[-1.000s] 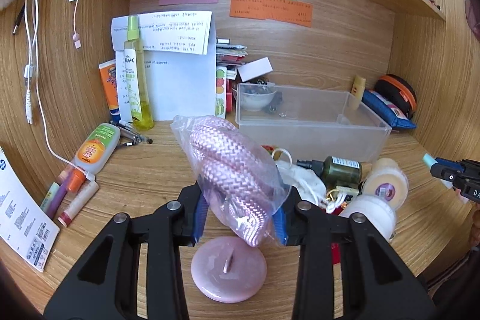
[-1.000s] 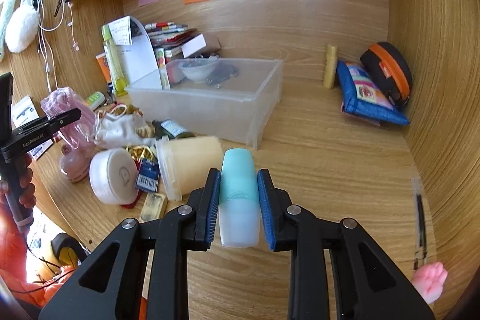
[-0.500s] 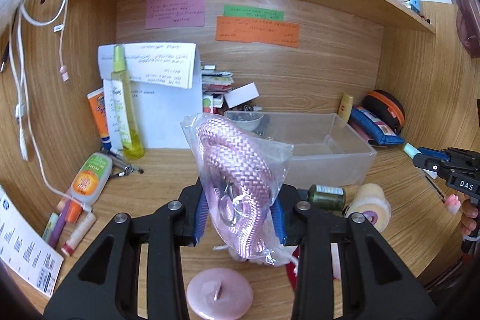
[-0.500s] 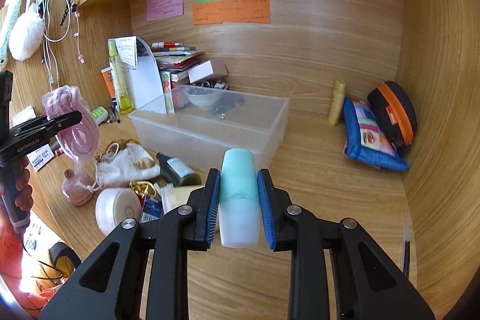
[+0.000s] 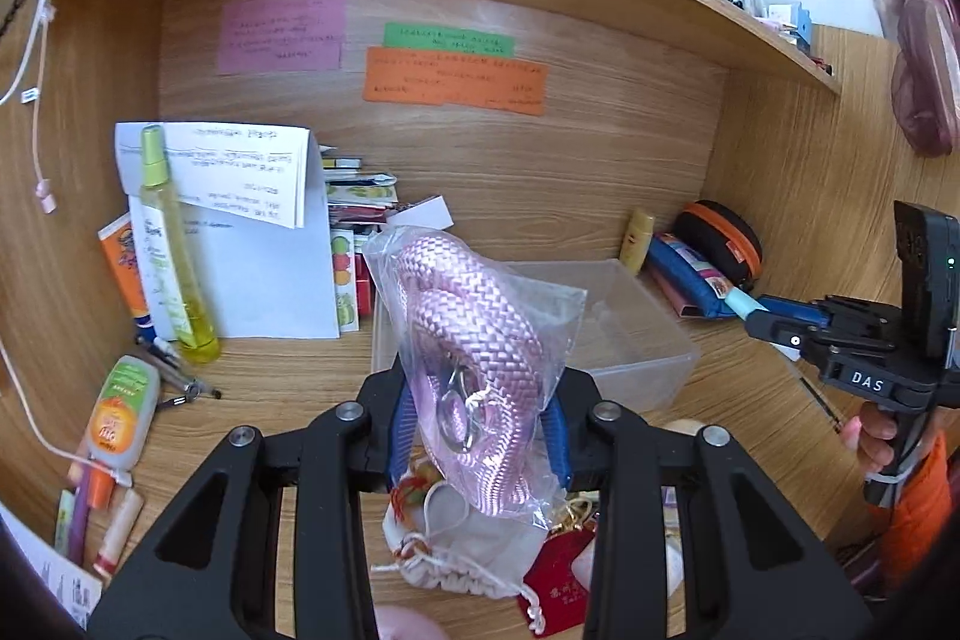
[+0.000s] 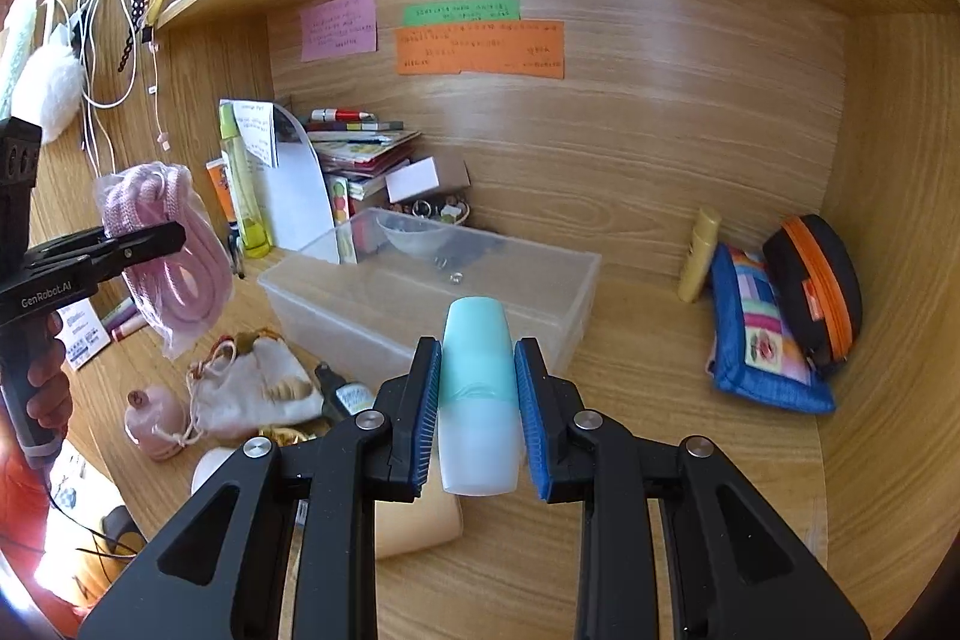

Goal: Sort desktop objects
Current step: 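Carry the bagged rope and teal cylinder with both tools toward the clear box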

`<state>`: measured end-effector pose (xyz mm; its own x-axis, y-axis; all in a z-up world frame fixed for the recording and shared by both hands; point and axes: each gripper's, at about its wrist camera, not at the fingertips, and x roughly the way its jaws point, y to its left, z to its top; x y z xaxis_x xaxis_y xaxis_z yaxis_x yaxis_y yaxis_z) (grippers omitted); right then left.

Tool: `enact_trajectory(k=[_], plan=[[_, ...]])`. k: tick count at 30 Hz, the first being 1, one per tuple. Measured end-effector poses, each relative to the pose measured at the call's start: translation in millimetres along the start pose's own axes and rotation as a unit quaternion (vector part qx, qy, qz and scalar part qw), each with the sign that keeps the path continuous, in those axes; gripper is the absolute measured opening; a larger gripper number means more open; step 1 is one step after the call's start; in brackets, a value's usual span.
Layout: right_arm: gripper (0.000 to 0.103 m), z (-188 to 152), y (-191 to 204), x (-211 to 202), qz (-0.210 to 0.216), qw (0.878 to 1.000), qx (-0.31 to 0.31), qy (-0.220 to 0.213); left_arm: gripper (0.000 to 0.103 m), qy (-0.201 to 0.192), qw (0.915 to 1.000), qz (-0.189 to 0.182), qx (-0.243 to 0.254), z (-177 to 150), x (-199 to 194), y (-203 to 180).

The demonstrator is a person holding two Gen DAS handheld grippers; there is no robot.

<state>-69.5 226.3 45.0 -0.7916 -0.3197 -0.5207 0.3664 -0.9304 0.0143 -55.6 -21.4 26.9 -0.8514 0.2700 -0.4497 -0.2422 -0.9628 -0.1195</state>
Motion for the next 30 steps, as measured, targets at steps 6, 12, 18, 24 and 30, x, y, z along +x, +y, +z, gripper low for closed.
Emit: enact_trajectory(k=[6, 12, 18, 24, 30], plan=[[0.023, 16.0, -3.9, 18.8, 0.006, 1.000, -0.006, 0.004, 0.035, 0.005, 0.9998, 0.010, 0.014, 15.7, 14.8, 0.9], [0.023, 31.9, -8.0, 42.8, 0.009, 1.000, -0.014, 0.014, 0.035, 0.010, 0.9992, 0.019, 0.033, 32.9, 37.5, 1.7], [0.023, 44.0, -9.0, 64.2, 0.012, 0.999, -0.020, 0.027, 0.035, 0.025, 0.9989, 0.017, 0.035, 43.2, 61.9, 9.2], [0.023, 52.6, -10.1, 80.0, 0.012, 0.999, -0.024, 0.035, 0.035, 0.050, 0.9979, 0.015, 0.039, 51.2, 88.0, 16.1], [0.023, 59.2, -10.7, 95.6, 0.014, 0.998, -0.025, 0.049, 0.035, 0.071, 0.9965, 0.011, 0.041, 56.1, 111.4, 21.7]])
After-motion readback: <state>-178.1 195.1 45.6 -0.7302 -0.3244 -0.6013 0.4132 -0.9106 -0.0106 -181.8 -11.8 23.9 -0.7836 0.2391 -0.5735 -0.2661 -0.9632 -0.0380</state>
